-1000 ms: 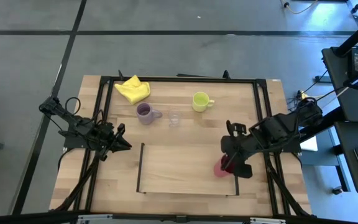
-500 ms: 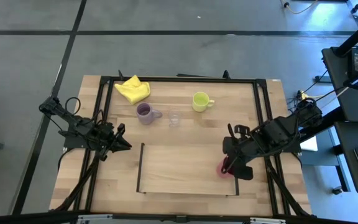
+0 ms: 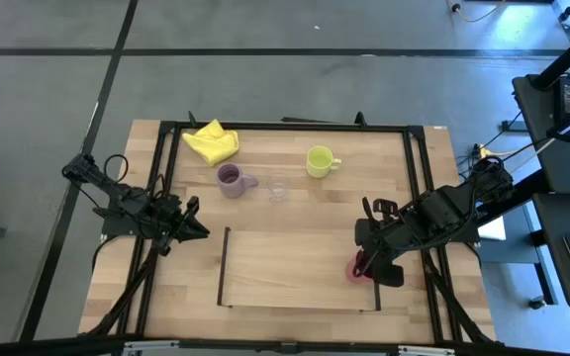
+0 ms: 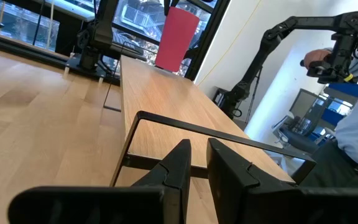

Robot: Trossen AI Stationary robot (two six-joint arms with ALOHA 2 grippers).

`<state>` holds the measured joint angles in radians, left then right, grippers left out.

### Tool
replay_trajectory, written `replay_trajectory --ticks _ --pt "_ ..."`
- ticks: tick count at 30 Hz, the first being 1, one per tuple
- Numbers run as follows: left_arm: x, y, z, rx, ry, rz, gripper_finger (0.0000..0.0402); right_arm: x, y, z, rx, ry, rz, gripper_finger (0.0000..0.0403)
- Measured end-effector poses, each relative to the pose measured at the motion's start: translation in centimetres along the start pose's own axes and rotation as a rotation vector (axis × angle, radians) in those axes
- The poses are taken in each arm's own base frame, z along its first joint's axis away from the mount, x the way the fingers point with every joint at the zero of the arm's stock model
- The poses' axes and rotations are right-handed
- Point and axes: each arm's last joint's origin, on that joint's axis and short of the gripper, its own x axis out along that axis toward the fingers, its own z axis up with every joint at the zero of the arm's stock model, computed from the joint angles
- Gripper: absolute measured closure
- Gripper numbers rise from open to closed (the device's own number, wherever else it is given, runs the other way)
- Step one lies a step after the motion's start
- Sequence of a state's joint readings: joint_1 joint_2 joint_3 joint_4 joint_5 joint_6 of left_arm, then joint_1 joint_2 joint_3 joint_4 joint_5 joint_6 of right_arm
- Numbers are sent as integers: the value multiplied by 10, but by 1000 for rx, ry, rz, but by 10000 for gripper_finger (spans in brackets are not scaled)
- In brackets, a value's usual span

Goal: Stack small to large cups/mugs on shelf
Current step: Put the pink cup on the shelf, then put the purple mug on the shelf

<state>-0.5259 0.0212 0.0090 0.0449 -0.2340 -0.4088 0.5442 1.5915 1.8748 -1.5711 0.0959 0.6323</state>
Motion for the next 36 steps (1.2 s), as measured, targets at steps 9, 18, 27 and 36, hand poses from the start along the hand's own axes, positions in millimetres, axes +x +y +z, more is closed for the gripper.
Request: replay_trajectory --ticks 9,18,27,36 --pt "0 0 0 0 -1 0 354 0 0 0 2 -8 -10 358" --pt "0 0 0 0 0 0 354 0 0 0 -9 -8 -11 350" --pt "0 0 0 0 0 0 354 -10 0 1 0 -32 19 350" --pt "0 0 0 0 0 0 354 -40 -3 7 40 -184 59 350"
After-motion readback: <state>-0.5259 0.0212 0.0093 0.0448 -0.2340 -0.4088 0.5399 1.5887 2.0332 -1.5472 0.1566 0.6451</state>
